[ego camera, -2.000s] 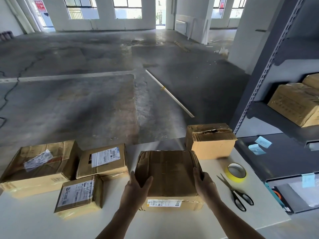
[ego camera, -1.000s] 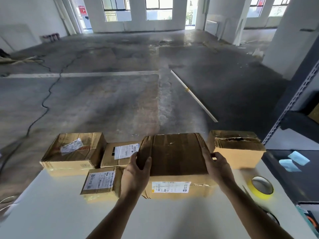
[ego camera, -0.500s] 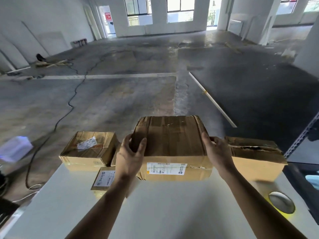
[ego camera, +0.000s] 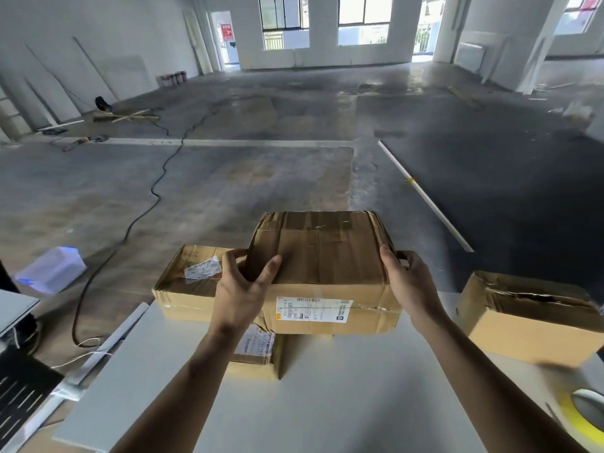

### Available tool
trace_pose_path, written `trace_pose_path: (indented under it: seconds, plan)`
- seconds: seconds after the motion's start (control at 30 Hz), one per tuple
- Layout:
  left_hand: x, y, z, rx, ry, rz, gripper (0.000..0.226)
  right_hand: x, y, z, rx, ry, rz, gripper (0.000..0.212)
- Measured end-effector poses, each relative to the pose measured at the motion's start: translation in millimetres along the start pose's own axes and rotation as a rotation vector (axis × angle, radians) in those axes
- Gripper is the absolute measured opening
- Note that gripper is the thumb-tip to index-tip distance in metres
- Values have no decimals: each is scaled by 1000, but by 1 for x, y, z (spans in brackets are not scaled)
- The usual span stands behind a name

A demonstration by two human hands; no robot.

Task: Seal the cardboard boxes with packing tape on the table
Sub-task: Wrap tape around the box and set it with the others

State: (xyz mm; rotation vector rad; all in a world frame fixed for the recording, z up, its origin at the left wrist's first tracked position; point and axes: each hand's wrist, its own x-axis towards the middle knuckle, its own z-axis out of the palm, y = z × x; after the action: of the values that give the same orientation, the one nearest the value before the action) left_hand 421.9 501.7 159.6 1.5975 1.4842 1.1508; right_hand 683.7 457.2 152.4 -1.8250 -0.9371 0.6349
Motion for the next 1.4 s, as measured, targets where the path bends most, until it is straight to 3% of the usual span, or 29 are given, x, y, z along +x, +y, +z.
trace_pose_path:
  seconds: [0.2,0.7,0.9,1.1,1.4]
  plan:
    - [39,-24,-61,-100,-6,55,50,-12,-37,67,82,3,-23,30]
    - [150,-115,-171,-33,81,26,48,-18,-87,228,110,-180,-67,42]
    - [180,-140,-193,-19,96,14,50,-2,-102,268,83,-233,-75,49]
    - [200,-159,-199,20,99,-8,54,7,-103,291,65,-283,-41,39]
    - [200,-175,-195,68,122,-59,51,10,-89,304,48,-279,-34,54]
